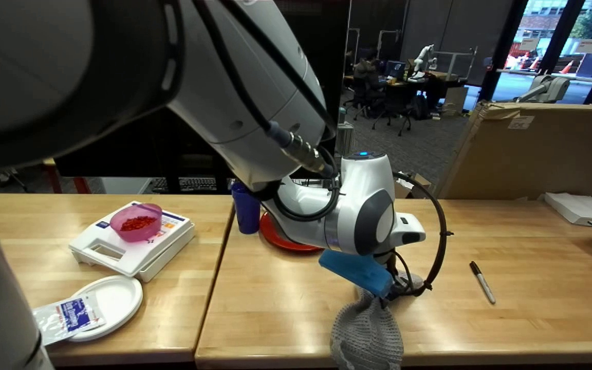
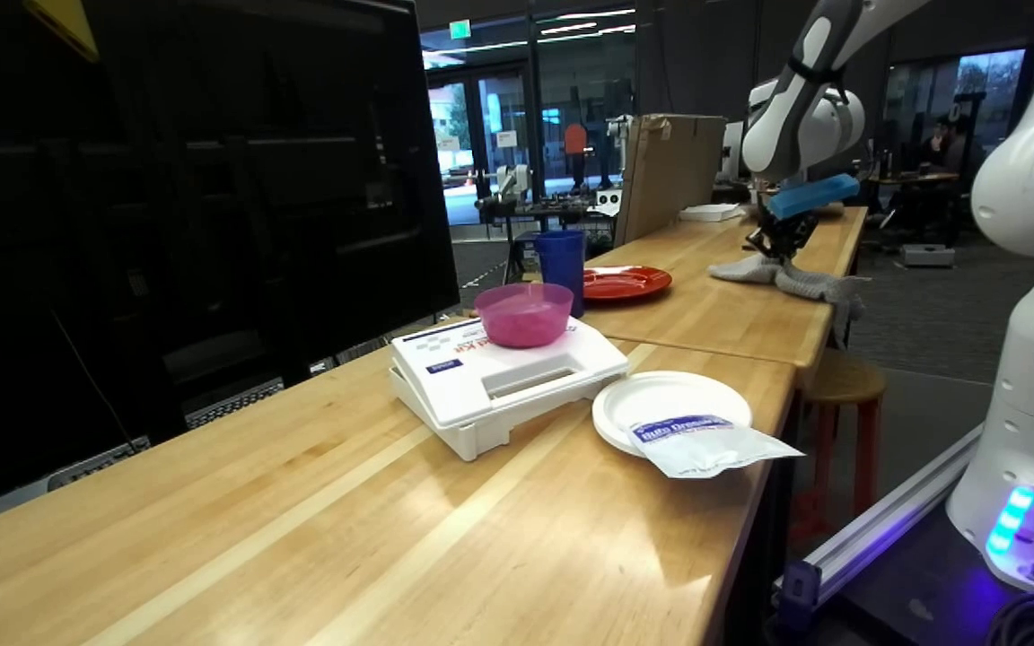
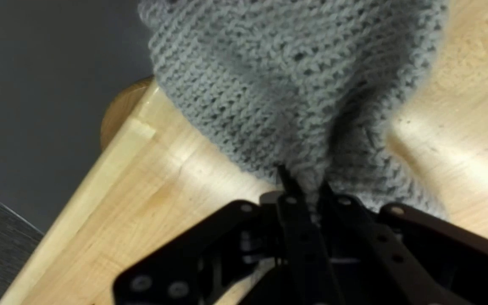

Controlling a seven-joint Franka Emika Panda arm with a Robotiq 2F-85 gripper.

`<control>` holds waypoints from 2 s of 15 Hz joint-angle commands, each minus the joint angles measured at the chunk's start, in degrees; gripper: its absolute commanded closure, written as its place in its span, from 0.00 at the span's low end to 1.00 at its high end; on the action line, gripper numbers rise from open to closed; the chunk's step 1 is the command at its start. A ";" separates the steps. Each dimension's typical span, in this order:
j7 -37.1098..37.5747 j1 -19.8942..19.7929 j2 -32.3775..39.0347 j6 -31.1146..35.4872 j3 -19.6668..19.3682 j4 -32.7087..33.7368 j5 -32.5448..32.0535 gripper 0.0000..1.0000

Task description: Use the grey cloth to wipe the table

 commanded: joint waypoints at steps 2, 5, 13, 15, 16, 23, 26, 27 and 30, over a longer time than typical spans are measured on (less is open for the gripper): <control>-0.17 0.67 2.50 -0.20 -0.67 1.82 0.61 0.98; -1.70 1.84 2.66 -1.34 0.33 0.57 1.75 0.98; -7.32 7.62 1.85 -4.57 5.70 -1.32 1.02 0.98; -8.41 8.36 1.65 -5.33 6.60 -1.39 1.16 0.98; -9.00 8.55 1.71 -5.77 6.93 -1.37 1.34 0.98; -15.19 8.54 -0.70 -12.99 8.41 -2.17 5.92 0.98; -18.55 8.55 -1.92 -16.14 9.01 -2.33 10.93 0.98; -19.32 8.70 -2.03 -16.90 9.22 -2.35 11.82 0.98; -20.66 9.16 -0.69 -17.22 9.99 -2.03 12.33 0.98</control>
